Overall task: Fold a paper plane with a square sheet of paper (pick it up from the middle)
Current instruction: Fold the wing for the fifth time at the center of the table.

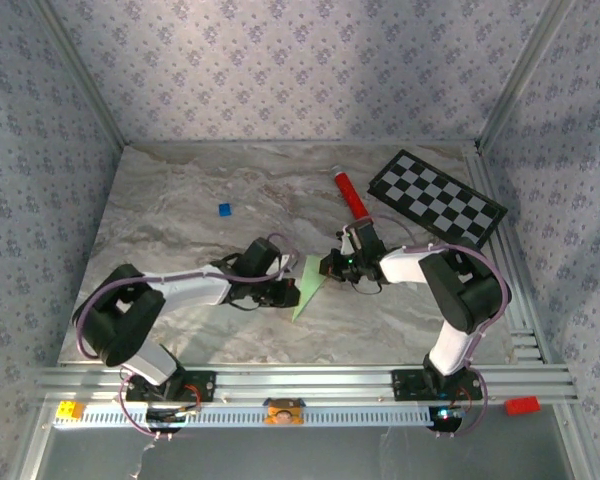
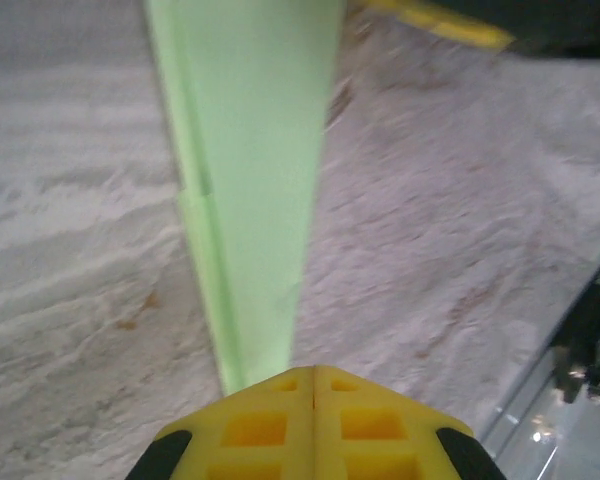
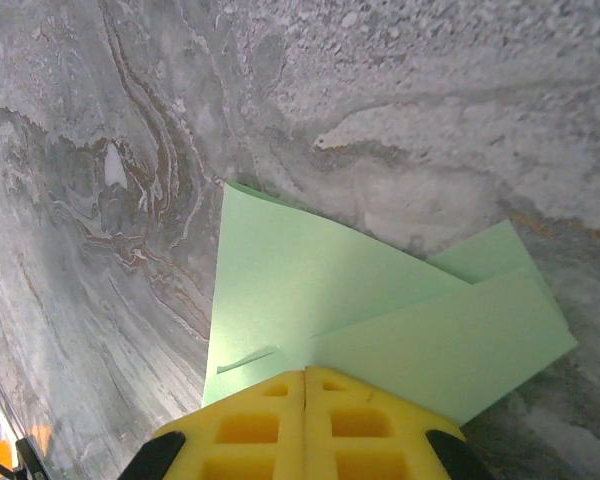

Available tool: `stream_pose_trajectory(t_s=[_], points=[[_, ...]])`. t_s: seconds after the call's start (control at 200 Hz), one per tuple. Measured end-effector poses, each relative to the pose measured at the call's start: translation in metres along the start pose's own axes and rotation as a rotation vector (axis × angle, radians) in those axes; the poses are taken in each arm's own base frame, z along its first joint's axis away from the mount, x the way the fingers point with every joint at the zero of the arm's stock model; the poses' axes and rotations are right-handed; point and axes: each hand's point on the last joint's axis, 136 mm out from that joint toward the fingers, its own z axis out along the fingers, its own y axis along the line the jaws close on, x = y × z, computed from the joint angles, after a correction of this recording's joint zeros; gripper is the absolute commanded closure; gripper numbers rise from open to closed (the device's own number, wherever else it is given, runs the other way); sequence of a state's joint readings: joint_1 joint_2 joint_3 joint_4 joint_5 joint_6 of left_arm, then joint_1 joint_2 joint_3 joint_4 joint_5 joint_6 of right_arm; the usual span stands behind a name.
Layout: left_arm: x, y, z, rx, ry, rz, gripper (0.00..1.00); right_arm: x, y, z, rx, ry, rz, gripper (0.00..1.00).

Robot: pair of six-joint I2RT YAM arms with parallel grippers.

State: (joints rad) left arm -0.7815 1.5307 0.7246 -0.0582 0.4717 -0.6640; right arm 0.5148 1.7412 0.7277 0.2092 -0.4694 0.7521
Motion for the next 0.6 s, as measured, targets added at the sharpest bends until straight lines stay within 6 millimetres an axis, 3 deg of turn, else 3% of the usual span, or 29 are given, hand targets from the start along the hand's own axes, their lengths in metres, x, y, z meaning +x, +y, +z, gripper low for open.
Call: stream_pose_trajectory(t_s=[0.205,0.415,0.6], points=[[-0.023,-0.026,-0.004,0.065,-0.031,-0.026,0.95,0.000,0.000,0.000,0.004,0.002,0.005,0.97],[-0.032,-0.022,0.021,0.059,0.012,-0.083,0.92,0.000,0.000,0.000,0.004,0.001,0.005,0.97],[-0.036,-0.023,0.032,0.054,0.025,-0.092,0.91,0.000,-0.001,0.000,0.005,0.002,0.006,0.97]])
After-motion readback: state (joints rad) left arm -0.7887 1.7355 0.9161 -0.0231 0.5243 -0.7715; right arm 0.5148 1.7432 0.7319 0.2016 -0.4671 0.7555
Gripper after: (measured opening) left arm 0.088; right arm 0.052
